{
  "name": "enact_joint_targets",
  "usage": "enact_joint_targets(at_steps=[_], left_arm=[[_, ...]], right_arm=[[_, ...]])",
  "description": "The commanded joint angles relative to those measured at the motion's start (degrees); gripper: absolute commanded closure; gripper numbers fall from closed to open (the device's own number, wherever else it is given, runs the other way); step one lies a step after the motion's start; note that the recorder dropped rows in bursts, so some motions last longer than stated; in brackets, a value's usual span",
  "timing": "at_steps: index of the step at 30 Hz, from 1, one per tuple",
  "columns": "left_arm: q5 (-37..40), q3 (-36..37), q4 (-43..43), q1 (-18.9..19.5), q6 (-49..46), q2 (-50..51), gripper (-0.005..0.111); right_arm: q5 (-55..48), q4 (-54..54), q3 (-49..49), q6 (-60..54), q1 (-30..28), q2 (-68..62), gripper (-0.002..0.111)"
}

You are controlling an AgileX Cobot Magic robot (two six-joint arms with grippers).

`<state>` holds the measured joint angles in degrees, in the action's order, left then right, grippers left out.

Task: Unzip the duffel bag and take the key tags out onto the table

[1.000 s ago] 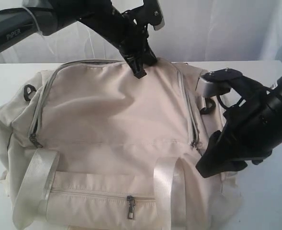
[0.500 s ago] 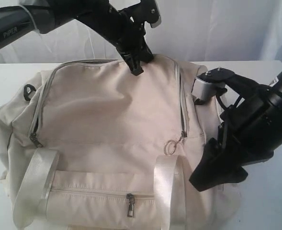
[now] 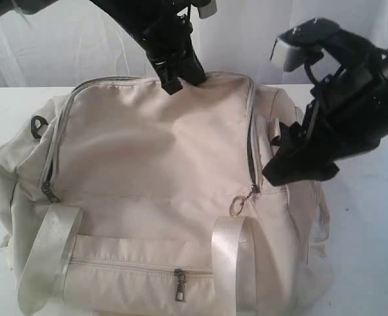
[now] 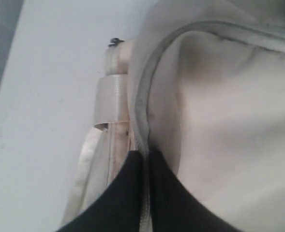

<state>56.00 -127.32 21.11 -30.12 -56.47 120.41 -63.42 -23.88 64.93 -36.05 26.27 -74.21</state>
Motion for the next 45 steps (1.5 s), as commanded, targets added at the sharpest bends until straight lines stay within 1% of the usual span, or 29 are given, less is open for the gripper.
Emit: enact_joint_targets(at_steps=[1, 3, 10, 16, 18, 21, 23, 26, 28, 31, 34, 36, 38, 41, 44, 45], left_arm=[[11.46, -0.03, 3.23, 0.24, 1.49, -2.64, 0.107], [13.96, -0.03, 4.42, 0.24, 1.49, -3.56, 0.107], [13.96, -0.03, 7.42, 0.24, 1.6, -5.38, 0.107], [13.96, -0.03, 7.08, 0.24, 2.6, -5.97, 0.106], [13.96, -0.03, 6.1, 0.24, 2.6, -5.97, 0.099], [13.96, -0.03, 3.59, 0.24, 2.85, -5.97, 0.078], [9.71, -0.03, 1.33, 0.24, 5.79, -5.97, 0.066], [4.38, -0.03, -2.48, 0.24, 9.28, -5.97, 0.06], [3.97, -0.03, -3.52, 0.24, 10.16, -5.97, 0.06], [5.42, -0.03, -5.39, 0.24, 10.48, -5.97, 0.059], [9.16, -0.03, -7.7, 0.24, 11.48, -6.79, 0.059], [13.96, -0.03, -10.66, 0.24, 12.19, -7.49, 0.06], [13.96, -0.03, -13.58, 0.34, 14.73, -8.01, 0.06], [13.96, 0.52, -17.92, 2.0, 23.05, -9.01, 0.065], [13.96, 0.67, -17.64, 5.43, 27.85, -9.91, 0.071], [13.96, 0.67, -17.08, 6.7, 29.11, -10.42, 0.074]], right_arm=[[6.16, 2.09, 1.29, 0.35, 0.05, 2.12, 0.043], [8.05, 2.09, 1.29, 0.23, 0.05, 2.64, 0.043], [8.27, 2.75, 1.29, 0.23, 0.05, 2.65, 0.043], [7.99, 2.75, 1.29, 0.23, 0.05, 2.65, 0.043], [8.13, 2.87, 1.29, 0.23, 0.05, 2.65, 0.043], [8.35, 2.87, 1.29, 0.23, 0.05, 2.65, 0.043], [8.35, 2.87, 1.29, 0.23, 0.05, 2.65, 0.043], [8.35, 2.87, 1.29, 0.23, 0.05, 2.65, 0.043], [8.35, 2.97, 1.29, 0.23, 0.05, 2.65, 0.043], [8.92, 3.04, 1.29, 0.23, 0.05, 2.65, 0.043], [11.04, 3.09, 1.29, 0.23, 0.05, 2.65, 0.043], [13.53, 3.09, 1.29, 0.23, 0.05, 2.65, 0.043], [16.18, 3.09, 1.29, 0.23, 0.05, 2.65, 0.043], [20.15, 3.09, 1.29, 1.08, 0.05, 2.65, 0.044], [23.53, 4.03, 1.29, 3.92, 0.05, 2.65, 0.05], [24.06, 4.59, 1.29, 3.92, 0.05, 2.65, 0.054]])
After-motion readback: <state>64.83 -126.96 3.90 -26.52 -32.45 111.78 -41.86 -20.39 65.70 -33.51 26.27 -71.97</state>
